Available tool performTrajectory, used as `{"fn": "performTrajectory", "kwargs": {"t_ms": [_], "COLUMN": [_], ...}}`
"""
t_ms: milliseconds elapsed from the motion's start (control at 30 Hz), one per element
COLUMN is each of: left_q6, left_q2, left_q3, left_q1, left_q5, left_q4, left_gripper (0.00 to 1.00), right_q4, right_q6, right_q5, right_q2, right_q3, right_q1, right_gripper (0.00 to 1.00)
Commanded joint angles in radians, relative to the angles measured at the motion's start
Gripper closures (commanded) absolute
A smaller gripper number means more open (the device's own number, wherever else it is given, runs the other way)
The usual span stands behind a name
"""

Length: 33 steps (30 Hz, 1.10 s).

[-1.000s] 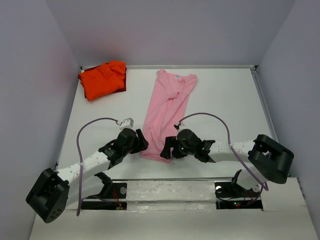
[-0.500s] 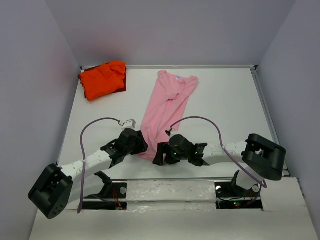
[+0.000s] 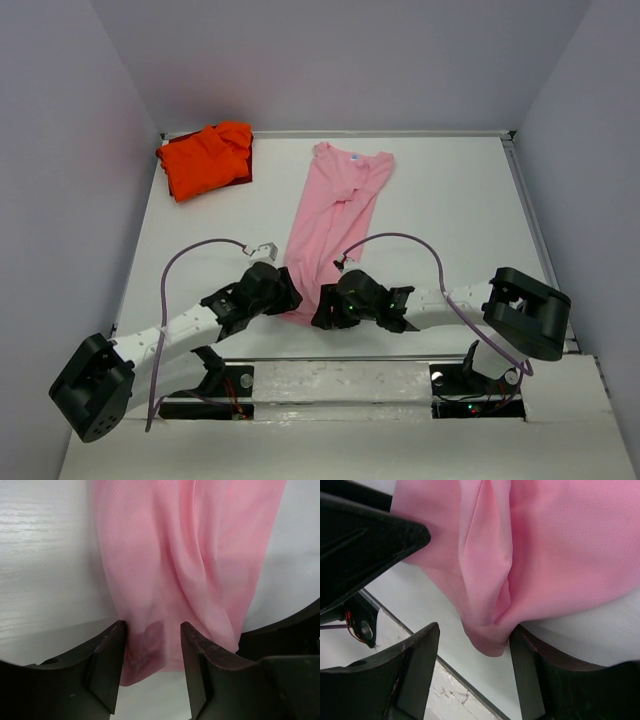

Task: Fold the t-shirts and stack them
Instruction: Pick up the rectangle-folded T-shirt from the center of the board.

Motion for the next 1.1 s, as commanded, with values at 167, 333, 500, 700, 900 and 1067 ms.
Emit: {"fn": "performTrajectory", "kwargs": {"t_ms": [167,333,500,700,900,1067], "left_q6": [-0.073,-0.073,-0.087,-0.143,-0.26,-0.323], "left_q2": [-0.047,-0.026,-0.017,-0.026,0.058,0.144], "left_q3": [0.007,0.011,-0.001,-0.058,-0.078,-0.02], "left_q1": [-0.071,-0.087,-0.103,-0.14,-0.286,-0.399], "left_q5": [-0.034,-0.053,-0.052,-0.026,-0.07,-0.144], "left_q4": [-0.045,-0.036,-0.024,0.045,0.141,0.153], "left_gripper": [0.67,1.0,1.0,1.0,1.0,1.0], "right_q4": [-0.155,-0.289,-0.391,-0.464,-0.51,-0.528], "right_q6": [-0.015,-0.041,-0.05,-0.054,-0.036,-0.033], "right_q5": [0.128,0.184,0.191,0.168,0.148,0.145], "right_q2": [-0.039,-0.089,-0.158,-0.293,-0.349,-0.389], "right_q3": [-0.018,0.006,0.014,-0.017,-0.046,-0.064], "right_q1": [0.011,0.011,0.011,0.011,0.011,0.011], "right_gripper": [0.73,1.0,1.0,1.0,1.0,1.0]}}
